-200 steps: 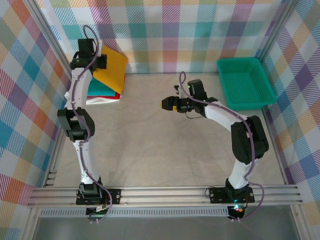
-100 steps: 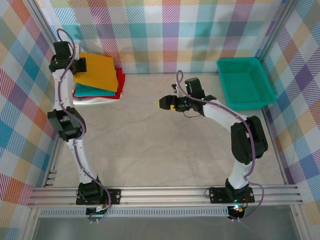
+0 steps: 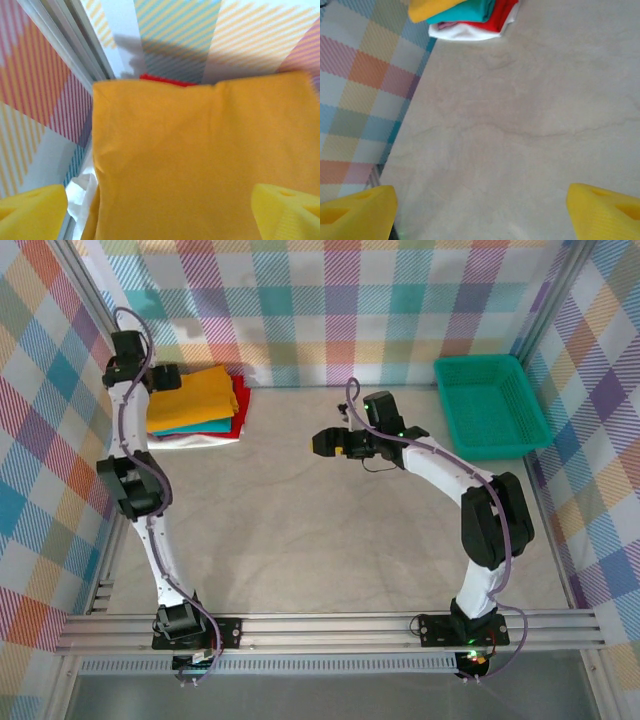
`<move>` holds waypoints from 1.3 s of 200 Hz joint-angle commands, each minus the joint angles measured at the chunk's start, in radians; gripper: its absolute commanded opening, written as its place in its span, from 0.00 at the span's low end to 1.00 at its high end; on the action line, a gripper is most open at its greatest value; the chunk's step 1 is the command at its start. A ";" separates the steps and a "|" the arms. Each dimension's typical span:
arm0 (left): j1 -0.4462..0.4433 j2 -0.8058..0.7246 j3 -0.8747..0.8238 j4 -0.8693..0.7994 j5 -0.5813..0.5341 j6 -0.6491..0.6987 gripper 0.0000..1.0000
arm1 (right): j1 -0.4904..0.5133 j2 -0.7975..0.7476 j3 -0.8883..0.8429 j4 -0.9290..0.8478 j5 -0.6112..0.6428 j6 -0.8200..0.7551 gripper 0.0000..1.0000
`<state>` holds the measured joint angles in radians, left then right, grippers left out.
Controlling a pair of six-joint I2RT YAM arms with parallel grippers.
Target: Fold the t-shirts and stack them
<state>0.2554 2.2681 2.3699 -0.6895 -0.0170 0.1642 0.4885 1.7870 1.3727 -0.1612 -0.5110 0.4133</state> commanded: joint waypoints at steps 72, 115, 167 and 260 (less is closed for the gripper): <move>-0.237 -1.161 -1.410 0.765 0.128 -0.300 1.00 | 0.004 -0.466 -0.336 0.218 0.562 -0.335 1.00; -0.379 -1.210 -1.722 0.808 -0.021 -0.298 1.00 | -0.009 -0.661 -0.623 0.384 0.856 -0.431 1.00; -0.383 -1.084 -1.920 1.102 -0.168 -0.209 1.00 | -0.126 -0.604 -0.795 0.484 0.932 -0.394 0.99; -0.331 -0.761 -1.863 1.296 -0.205 -0.181 1.00 | -0.399 -0.390 -0.825 0.579 0.749 -0.342 1.00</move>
<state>-0.0971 1.4673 0.4805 0.5034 -0.2195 -0.0311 0.1333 1.3567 0.5812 0.2890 0.3035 0.0685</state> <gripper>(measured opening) 0.999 0.996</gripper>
